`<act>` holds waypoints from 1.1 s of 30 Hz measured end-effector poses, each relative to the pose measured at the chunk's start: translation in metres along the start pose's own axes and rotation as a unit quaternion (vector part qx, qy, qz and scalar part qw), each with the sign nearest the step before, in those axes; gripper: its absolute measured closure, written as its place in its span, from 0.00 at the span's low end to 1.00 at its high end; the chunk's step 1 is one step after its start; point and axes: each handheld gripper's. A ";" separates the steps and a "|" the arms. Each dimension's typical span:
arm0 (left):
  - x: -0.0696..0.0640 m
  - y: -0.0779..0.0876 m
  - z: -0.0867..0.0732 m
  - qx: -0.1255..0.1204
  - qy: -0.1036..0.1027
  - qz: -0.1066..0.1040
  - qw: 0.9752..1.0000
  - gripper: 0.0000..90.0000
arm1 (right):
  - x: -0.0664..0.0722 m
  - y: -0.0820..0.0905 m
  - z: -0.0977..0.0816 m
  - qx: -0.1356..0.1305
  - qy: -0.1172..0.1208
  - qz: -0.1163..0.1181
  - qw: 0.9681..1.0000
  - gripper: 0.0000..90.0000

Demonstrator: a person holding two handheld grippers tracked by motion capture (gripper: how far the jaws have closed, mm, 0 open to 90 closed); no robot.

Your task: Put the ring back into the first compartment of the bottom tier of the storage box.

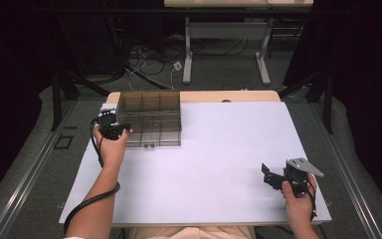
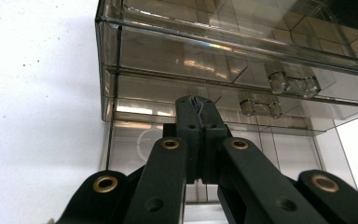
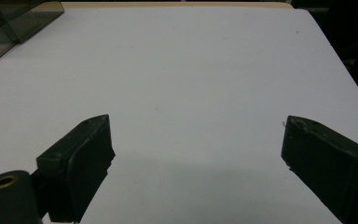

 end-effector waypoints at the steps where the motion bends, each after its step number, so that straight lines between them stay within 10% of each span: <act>1: 0.000 -0.001 0.000 0.003 -0.004 -0.001 1.000 1.00 | 0.000 0.000 0.000 0.000 -0.001 0.001 1.000 0.10; 33: 0.006 -0.017 -0.010 -0.003 -0.007 0.005 1.000 0.90 | 0.000 0.000 0.000 0.005 0.000 0.001 1.000 0.10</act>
Point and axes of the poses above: each handheld gripper's, and its own axes: y roughly backward along the jaws, z roughly out of its top, x roughly to its left, and after that the axes turned 5 degrees about x, right-handed
